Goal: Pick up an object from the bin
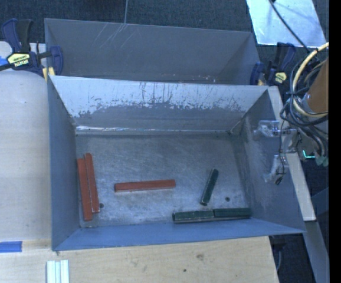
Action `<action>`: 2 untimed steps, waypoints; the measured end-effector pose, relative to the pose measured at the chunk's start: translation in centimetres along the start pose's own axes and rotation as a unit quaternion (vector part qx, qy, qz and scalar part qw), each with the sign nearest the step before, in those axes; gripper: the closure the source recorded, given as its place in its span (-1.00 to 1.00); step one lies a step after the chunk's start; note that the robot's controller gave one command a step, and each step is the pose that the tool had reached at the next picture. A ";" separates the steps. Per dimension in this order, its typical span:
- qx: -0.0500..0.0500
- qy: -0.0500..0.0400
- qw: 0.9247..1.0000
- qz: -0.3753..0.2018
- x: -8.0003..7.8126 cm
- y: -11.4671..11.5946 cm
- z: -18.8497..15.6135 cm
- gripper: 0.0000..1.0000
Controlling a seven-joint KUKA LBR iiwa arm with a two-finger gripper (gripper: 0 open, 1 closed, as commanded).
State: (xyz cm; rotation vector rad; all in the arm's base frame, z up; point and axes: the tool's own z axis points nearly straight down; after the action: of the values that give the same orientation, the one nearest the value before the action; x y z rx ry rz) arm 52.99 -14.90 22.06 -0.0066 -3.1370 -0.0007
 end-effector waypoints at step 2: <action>-0.001 -0.001 0.995 0.101 1.7 11.5 15.2 -1.00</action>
Offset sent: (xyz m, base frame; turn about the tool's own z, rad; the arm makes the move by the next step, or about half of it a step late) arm -0.0116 0.0653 -0.0974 0.1486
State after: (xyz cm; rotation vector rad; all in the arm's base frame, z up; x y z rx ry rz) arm 51.27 -3.35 6.85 -0.3227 -3.1222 -0.0023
